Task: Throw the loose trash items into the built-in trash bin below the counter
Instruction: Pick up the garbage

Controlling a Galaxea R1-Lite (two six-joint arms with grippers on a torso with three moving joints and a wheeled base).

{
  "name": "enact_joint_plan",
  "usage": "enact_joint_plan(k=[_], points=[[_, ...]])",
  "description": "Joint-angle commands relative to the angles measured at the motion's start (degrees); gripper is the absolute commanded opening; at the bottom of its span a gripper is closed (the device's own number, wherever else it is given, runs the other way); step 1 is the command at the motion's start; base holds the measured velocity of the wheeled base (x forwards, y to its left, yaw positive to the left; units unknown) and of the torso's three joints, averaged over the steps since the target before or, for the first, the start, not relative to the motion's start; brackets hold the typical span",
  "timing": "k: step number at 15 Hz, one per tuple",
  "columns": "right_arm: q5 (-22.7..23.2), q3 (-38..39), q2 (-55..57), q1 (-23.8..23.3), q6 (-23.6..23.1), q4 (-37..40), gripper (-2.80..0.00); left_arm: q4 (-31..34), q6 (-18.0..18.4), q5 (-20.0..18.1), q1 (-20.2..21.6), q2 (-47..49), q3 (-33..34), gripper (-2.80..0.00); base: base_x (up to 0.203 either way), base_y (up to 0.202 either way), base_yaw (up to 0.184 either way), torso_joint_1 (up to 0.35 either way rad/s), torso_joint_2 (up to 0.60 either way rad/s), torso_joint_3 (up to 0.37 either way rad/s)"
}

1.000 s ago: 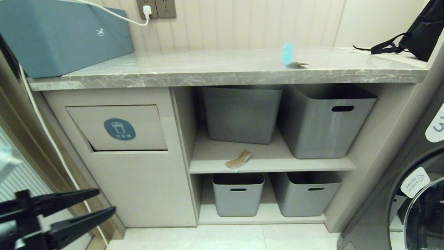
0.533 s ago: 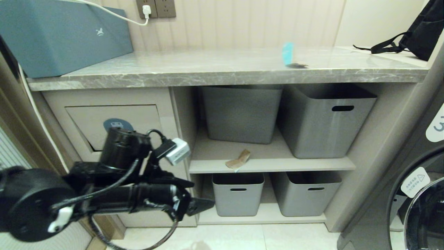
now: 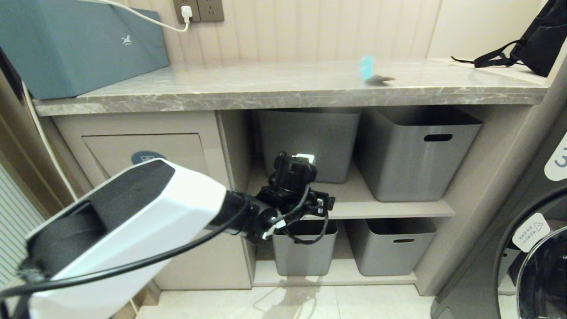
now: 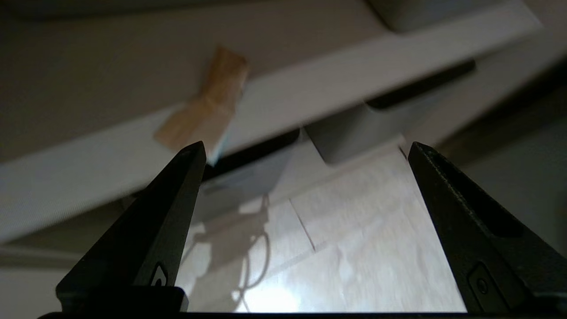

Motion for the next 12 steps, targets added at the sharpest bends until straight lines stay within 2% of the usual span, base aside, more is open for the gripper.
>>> enact_joint_plan(k=[1,3,5,6,9,12], points=[[0.0,0.1,0.1,0.0,0.0,0.0,-2.8,1.0,-0.4,2.4,-0.5,11.6,-11.1,0.0,0.0,0.0,0.0,0.0,0.0,0.0],[0.0,0.1,0.1,0.0,0.0,0.0,-2.8,4.3,-0.8,5.0,-0.2,17.4,-20.0,0.0,0.0,0.0,0.0,0.0,0.0,0.0],[0.0,0.1,0.1,0.0,0.0,0.0,-2.8,5.6,-0.8,8.0,1.5,19.5,-20.5,0.0,0.0,0.0,0.0,0.0,0.0,0.0],[0.0,0.1,0.1,0.0,0.0,0.0,-2.8,2.7,-0.6,9.2,1.7,20.1,-20.5,0.0,0.0,0.0,0.0,0.0,0.0,0.0],[0.0,0.1,0.1,0.0,0.0,0.0,-2.8,-6.9,3.2,11.3,3.0,22.6,-20.5,0.0,0.0,0.0,0.0,0.0,0.0,0.0],[0.0,0.1,0.1,0.0,0.0,0.0,-2.8,-10.1,3.6,11.0,3.5,24.4,-20.6,0.0,0.0,0.0,0.0,0.0,0.0,0.0]])
